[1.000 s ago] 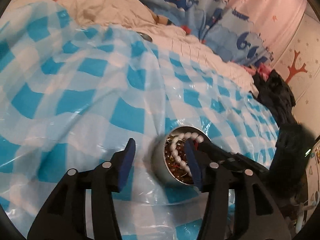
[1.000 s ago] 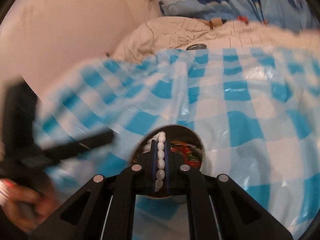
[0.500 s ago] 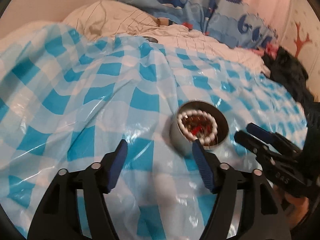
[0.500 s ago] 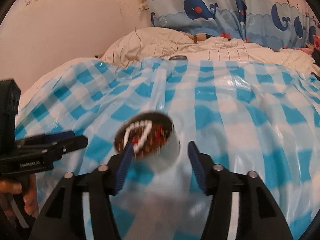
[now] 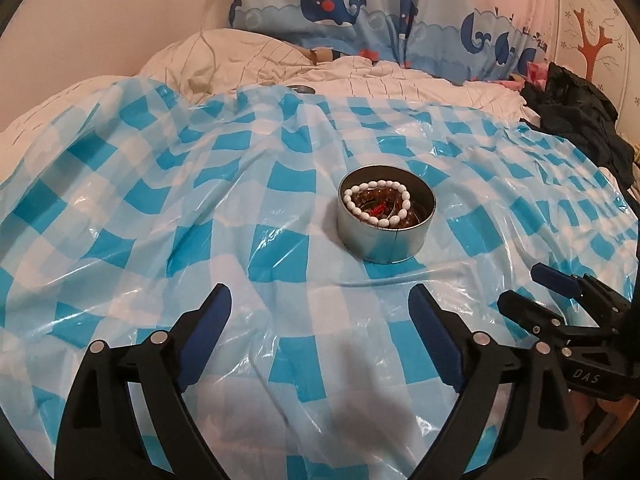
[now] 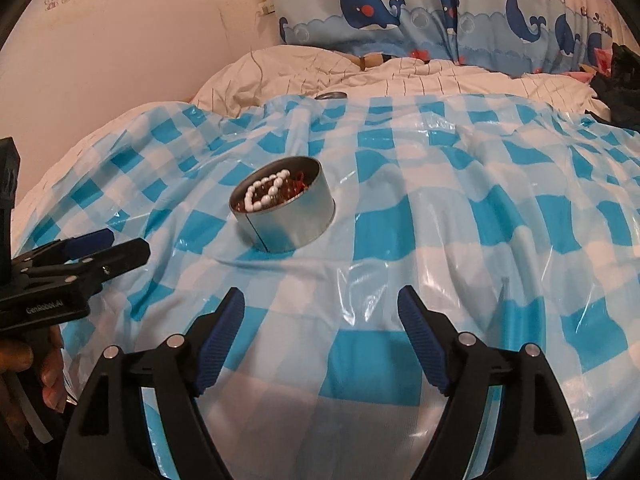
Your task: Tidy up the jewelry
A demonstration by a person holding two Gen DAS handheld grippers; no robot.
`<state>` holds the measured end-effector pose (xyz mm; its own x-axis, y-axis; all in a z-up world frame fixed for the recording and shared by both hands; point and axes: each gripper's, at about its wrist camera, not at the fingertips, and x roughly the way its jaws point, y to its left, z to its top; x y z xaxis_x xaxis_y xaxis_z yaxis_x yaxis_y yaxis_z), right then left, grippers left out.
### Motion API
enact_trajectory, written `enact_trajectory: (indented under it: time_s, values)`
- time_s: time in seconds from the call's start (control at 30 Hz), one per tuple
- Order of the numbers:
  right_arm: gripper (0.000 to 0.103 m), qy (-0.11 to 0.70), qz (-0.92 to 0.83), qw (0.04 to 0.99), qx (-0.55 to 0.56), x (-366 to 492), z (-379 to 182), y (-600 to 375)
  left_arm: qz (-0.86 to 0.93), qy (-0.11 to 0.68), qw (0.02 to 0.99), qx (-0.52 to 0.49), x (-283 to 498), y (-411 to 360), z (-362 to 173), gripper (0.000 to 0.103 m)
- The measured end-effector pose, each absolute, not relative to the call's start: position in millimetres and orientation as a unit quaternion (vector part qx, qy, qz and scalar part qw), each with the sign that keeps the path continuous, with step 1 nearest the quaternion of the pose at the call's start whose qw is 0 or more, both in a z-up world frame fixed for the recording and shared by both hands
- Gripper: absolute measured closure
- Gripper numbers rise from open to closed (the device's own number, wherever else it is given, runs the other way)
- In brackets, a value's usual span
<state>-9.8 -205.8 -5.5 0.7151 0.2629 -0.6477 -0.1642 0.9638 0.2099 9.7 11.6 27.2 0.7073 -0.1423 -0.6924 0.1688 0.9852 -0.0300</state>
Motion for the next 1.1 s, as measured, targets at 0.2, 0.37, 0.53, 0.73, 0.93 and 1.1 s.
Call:
enact_trajectory:
  time_s: [0.2,0.37,0.53,0.73,0.93,1.1]
  values:
    - [0.027,0.367,0.111,0.921,0.069,-8,-13,-205,-0.071,0.372,0.925,0.025,9,18,23,0.016]
    - [0.027,0.371,0.113,0.919,0.067,-7,-17,-203,-0.067,0.373,0.925,0.032,8,20,21,0.016]
    - [0.027,0.374,0.112,0.918,0.065,-6,-19,-202,-0.071,0.37,0.926,0.039,8,15,20,0.016]
    - [0.027,0.374,0.114,0.919,0.049,-7,-21,-196,-0.091,0.378,0.921,0.034,11,8,19,0.007]
    - [0.027,0.381,0.113,0.916,0.051,-4,-24,-196,-0.045,0.388,0.92,0.019,20,9,15,0.007]
    - [0.027,0.381,0.112,0.916,0.05,-4,-24,-195,-0.05,0.365,0.93,0.016,13,10,13,0.007]
